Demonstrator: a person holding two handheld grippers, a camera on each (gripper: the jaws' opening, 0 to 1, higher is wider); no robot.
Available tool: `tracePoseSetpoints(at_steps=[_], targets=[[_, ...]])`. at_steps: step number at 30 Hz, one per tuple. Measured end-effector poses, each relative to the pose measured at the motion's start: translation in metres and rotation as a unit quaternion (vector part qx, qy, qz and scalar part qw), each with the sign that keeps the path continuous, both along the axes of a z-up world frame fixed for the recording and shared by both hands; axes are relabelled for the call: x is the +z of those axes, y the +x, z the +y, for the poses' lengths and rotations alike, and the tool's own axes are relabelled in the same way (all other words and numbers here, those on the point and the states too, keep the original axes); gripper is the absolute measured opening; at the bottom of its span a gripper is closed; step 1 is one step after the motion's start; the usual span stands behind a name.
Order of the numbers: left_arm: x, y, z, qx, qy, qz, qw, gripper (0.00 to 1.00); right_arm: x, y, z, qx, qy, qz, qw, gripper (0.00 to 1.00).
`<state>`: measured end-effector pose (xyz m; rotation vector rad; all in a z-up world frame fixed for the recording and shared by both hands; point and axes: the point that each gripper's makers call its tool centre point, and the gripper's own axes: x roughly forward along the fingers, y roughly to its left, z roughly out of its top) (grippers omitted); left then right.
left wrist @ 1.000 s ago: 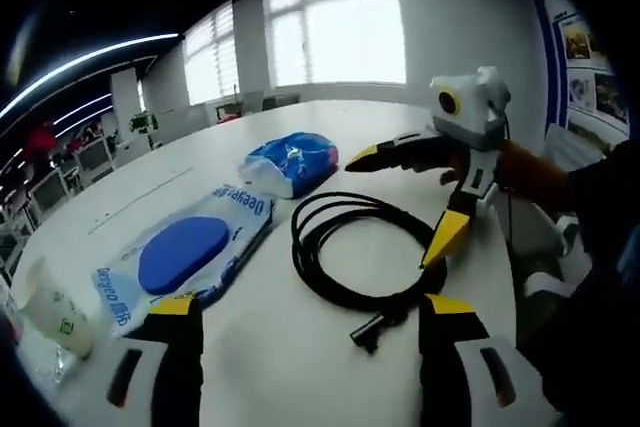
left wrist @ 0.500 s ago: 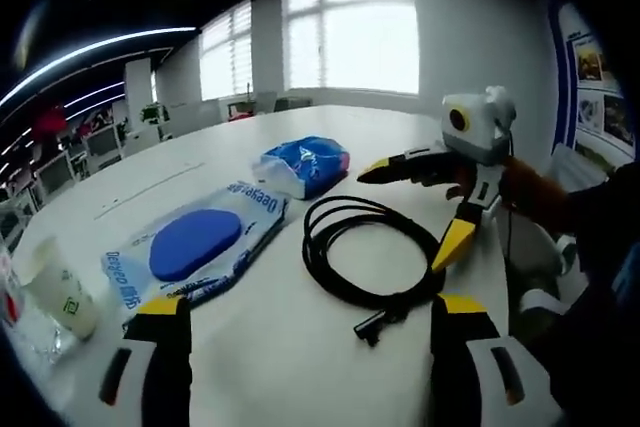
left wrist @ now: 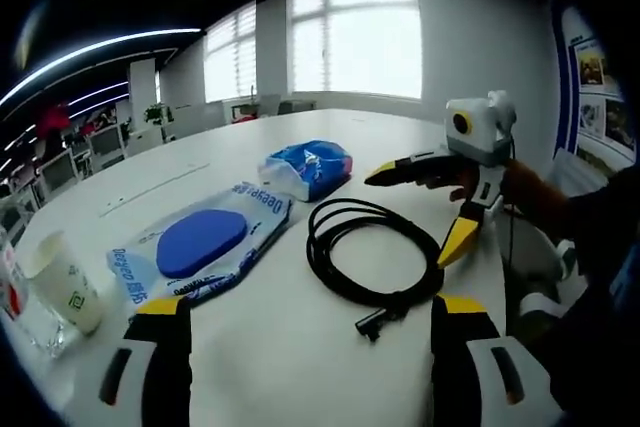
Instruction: Arrange the tabletop items into an orderly group along one side of the table until the central work area is clear of visible clutter.
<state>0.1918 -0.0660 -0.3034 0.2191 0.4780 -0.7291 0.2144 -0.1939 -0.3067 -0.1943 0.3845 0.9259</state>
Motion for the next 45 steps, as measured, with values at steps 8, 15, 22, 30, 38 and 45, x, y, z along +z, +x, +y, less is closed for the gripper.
tracePoseSetpoints(at_steps=[8,15,22,30,38,45], targets=[[0.002,-0.008,0.006,0.004,0.001,0.003,1.0,1.0,-0.001,-0.011,0.0,0.001,-0.002,0.003,1.0,1.0],[0.006,-0.008,0.011,0.001,0.001,0.003,1.0,1.0,0.002,-0.018,0.002,0.003,0.007,0.011,0.9999,1.0],[0.006,-0.011,0.024,0.004,0.0,0.008,1.0,1.0,0.001,-0.018,-0.007,-0.007,0.011,0.009,0.9999,1.0],[0.009,-0.019,0.037,0.012,-0.011,0.004,0.9999,1.0,0.003,-0.028,-0.008,-0.006,0.008,0.011,0.9999,1.0],[0.007,-0.023,0.054,0.025,-0.021,0.002,0.9995,1.0,-0.001,-0.026,-0.015,0.003,0.003,0.022,0.9997,1.0],[0.009,-0.027,0.063,0.031,-0.024,-0.011,0.9992,1.0,0.002,-0.02,-0.023,-0.009,0.01,0.018,0.9997,0.99]])
